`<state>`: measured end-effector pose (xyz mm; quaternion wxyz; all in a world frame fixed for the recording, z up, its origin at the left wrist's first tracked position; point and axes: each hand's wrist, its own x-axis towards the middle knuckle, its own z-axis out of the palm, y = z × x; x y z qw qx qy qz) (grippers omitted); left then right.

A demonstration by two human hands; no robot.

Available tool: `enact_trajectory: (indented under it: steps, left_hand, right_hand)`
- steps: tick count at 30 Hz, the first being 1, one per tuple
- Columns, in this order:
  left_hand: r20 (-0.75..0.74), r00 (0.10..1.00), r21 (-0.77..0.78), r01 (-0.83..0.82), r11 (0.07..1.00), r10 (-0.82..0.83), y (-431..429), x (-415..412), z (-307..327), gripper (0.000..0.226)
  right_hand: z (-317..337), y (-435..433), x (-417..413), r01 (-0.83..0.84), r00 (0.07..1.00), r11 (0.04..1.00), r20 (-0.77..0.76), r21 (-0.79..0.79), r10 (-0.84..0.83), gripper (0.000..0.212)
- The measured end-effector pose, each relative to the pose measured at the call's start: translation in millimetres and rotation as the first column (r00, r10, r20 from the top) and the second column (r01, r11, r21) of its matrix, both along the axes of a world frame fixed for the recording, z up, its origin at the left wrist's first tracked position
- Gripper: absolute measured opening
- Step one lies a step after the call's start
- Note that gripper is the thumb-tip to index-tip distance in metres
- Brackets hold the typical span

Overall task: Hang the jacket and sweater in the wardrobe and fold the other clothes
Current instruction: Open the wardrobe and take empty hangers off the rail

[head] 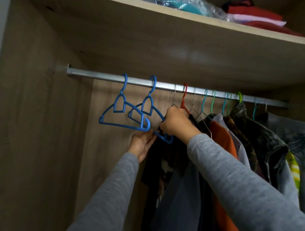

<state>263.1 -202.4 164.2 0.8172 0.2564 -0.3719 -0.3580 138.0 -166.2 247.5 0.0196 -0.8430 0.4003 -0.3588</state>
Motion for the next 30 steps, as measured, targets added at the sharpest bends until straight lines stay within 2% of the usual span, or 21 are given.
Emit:
enact_trajectory:
  steps: [3,8,15,19,25,28,30]
  left_hand:
    - [0.002,1.000,-0.012,-0.012,1.000,0.012,-6,5,1,0.016]
    - [0.021,0.998,-0.023,-0.062,0.998,0.062,-6,10,0,0.015]
    - [0.076,0.987,-0.017,-0.144,0.989,0.144,-9,17,15,0.018]
    - [0.066,0.990,0.021,-0.129,0.991,0.127,-3,12,5,0.018]
    - [0.117,0.988,0.066,-0.110,0.992,0.102,8,2,-19,0.021]
    - [0.166,0.981,0.137,-0.122,0.983,0.099,18,-9,-28,0.020]
    - [0.193,0.976,0.195,-0.140,0.971,0.102,29,-19,-33,0.015]
  right_hand:
    - [-4,-2,3,-0.023,0.999,0.999,0.029,0.043,0.022,0.021]
    - [-9,-3,4,-0.050,0.997,0.996,0.060,0.080,0.045,0.027]
    - [-14,-5,4,-0.076,0.994,0.993,0.091,0.090,0.068,0.018]
    - [-24,-4,3,-0.065,0.997,0.992,0.057,0.110,0.059,0.027]
    - [-45,0,-6,-0.069,0.998,0.949,0.035,0.306,0.061,0.028]
    - [-59,5,-15,-0.060,0.998,0.930,0.000,0.363,0.064,0.014]
    - [-68,12,-22,-0.061,0.998,0.912,-0.005,0.406,0.068,0.016]
